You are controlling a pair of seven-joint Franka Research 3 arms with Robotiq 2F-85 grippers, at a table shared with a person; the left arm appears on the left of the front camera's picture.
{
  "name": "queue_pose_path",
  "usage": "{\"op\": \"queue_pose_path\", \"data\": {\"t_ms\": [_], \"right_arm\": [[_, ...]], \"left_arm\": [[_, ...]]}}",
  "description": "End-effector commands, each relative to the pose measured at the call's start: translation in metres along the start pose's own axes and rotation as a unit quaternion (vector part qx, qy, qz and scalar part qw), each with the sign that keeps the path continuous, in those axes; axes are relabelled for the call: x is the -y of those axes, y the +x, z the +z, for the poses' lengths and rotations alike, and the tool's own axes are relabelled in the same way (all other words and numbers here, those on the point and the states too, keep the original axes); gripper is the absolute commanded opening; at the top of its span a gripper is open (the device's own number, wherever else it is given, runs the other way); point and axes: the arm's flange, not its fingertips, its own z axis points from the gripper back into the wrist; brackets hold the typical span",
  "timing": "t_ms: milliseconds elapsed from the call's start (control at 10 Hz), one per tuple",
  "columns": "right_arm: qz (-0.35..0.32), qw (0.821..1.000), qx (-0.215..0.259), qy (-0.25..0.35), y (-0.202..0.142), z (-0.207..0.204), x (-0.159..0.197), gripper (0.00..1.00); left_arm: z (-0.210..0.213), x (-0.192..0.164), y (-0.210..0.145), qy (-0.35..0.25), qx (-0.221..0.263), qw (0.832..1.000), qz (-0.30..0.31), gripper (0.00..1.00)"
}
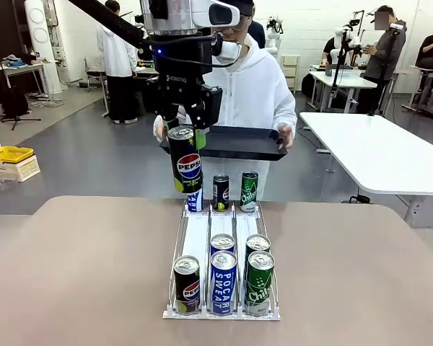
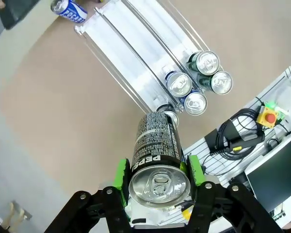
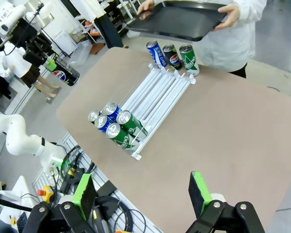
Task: Retrieve and hand over the desired beverage to the person.
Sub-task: Pick up a can of the same type that the person held from the Automatic Can Dispenser, then place the picked can on the Handle tray extended by the person.
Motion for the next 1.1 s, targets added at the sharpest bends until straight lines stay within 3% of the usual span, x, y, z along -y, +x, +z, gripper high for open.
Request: {"op": "queue_pose_path", "data": {"t_ms": [0,1000], "right_arm": [[0.006,1.0,0.009,0.011,-0.0002,-0.0008,0.0001,1.0],[0.006,1.0,0.009,0.011,-0.0002,-0.0008,0.0001,1.0]], "left_arm": [[-0.003,0.0009,-0.0108,-0.002,0.001,1.0,0.008,0.0],[-0.003,0.0009,-0.0108,-0.002,0.001,1.0,0.008,0.0]]}}
